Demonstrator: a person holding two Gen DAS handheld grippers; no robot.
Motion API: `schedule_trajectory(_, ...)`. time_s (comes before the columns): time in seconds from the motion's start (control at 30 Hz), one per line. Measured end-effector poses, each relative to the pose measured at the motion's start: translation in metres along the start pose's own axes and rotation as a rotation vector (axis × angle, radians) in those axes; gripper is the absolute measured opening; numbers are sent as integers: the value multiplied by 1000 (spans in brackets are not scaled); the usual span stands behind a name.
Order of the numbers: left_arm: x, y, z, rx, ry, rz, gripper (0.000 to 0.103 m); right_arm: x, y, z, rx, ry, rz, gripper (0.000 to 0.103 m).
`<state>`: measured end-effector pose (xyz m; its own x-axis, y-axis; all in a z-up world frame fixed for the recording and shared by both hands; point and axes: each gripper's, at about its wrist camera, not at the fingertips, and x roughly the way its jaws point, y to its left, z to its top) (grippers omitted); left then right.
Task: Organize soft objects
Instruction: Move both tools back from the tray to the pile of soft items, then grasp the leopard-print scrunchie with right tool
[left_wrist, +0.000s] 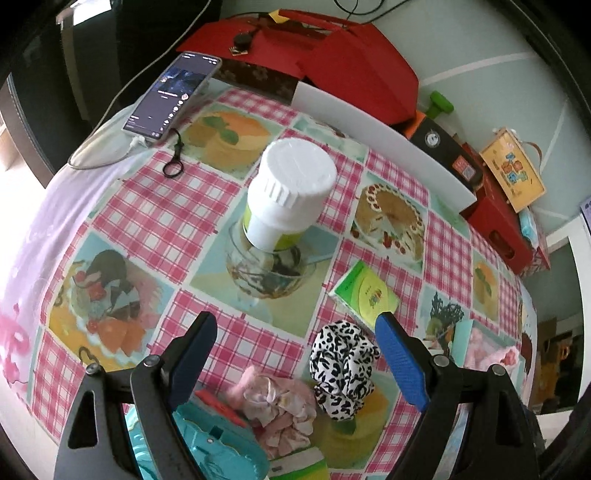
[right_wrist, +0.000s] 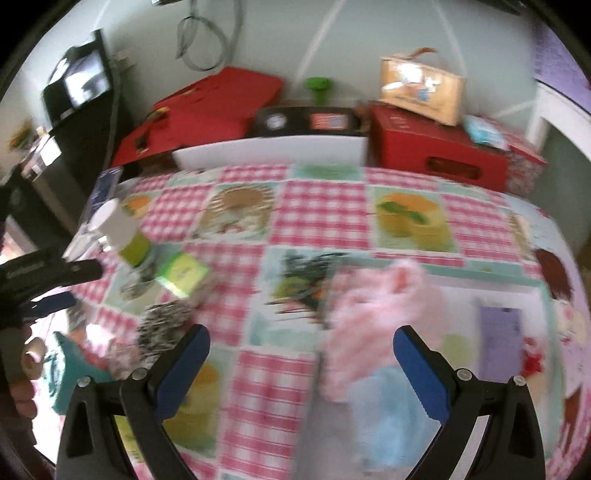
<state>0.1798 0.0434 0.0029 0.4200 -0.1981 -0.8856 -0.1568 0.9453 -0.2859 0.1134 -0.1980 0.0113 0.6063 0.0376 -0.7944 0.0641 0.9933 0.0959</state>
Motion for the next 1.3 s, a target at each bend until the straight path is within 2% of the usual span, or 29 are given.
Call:
schedule_trajectory(0.27,6,-4,-4,2,39,-11,88,30,43,-10,-94,78,77,101)
schedule_trajectory(0.87,6,5,-1,-26,29,37,88,59,86,-14,-160,53,153,100)
schedule_trajectory(1.0,7,4,-1,-26,31,30,88,67,91,-17,-168,67,171,92)
schedule_trajectory(1.13,9,4,-1,-31,36,28,88,71,94,-20,-176,70,190,90)
schedule_trajectory(1.3,13,-1,-2,-22,42,23,88,75,93,-22,-167,95,244,74)
